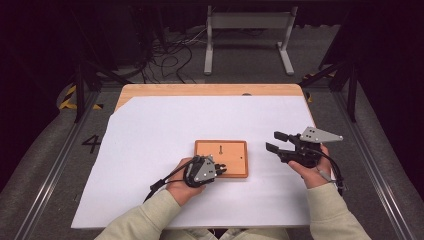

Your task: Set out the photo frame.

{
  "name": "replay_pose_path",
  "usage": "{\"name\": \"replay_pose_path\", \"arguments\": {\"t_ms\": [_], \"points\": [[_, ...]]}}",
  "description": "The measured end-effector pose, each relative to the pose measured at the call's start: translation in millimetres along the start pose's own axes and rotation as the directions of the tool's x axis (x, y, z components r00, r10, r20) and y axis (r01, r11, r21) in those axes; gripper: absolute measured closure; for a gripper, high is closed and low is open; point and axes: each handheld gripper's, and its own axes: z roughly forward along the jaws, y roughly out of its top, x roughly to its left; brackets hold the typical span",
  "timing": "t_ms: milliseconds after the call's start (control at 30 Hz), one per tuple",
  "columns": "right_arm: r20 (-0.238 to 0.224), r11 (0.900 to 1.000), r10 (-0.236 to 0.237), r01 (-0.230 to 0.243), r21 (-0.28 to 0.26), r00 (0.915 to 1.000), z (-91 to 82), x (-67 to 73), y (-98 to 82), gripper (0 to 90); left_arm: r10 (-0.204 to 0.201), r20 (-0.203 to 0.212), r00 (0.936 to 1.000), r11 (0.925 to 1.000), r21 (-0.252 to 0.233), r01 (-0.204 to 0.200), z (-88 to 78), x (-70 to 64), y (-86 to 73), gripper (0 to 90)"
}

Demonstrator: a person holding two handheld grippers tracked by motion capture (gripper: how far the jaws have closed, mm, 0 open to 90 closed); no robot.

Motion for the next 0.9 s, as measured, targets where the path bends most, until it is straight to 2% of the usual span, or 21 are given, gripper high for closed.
{"name": "replay_pose_path", "arguments": {"t_ms": [100,200,267,500,567,700,800,900], "points": [[0.001,1.000,-0.002,0.002,0.004,1.0000,0.2,0.0,-0.2,43.4,0.077,-0.027,0.9967,0.9970,-0.007,-0.077,-1.3,-6.1,-0.3,84.1],[-0.005,1.000,-0.006,0.006,0.001,1.0000,1.6,0.5,0.0,43.4,0.152,-0.057,0.9867,0.9883,0.010,-0.152,-3.1,-13.3,1.1,84.1],[-0.008,1.000,-0.006,0.007,0.002,0.9999,3.1,0.9,-0.2,43.4,0.172,-0.062,0.9832,0.9852,0.012,-0.171,-3.6,-14.7,0.8,84.1],[-0.025,0.999,0.000,0.001,0.039,0.9997,9.0,4.7,3.3,42.7,0.168,-0.067,0.9835,0.9858,0.010,-0.168,-3.6,-15.0,0.2,84.1],[-0.024,0.997,0.027,-0.025,0.075,0.9994,12.0,6.7,5.6,40.1,0.166,-0.068,0.9838,0.9862,0.008,-0.165,-3.4,-14.7,0.2,84.1],[-0.053,0.988,0.075,-0.067,0.137,0.9958,22.8,8.7,8.9,33.6,0.165,-0.069,0.9839,0.9863,0.013,-0.164,-3.5,-15.7,0.5,84.1],[-0.073,0.970,0.139,-0.121,0.209,0.9876,36.1,8.4,10.7,28.8,0.165,-0.072,0.9837,0.9863,0.015,-0.164,-3.4,-16.6,0.9,84.1],[-0.094,0.950,0.180,-0.148,0.275,0.9792,51.5,10.6,10.7,24.3,0.165,-0.073,0.9836,0.9863,0.018,-0.164,-3.5,-17.0,0.9,84.1]]}}
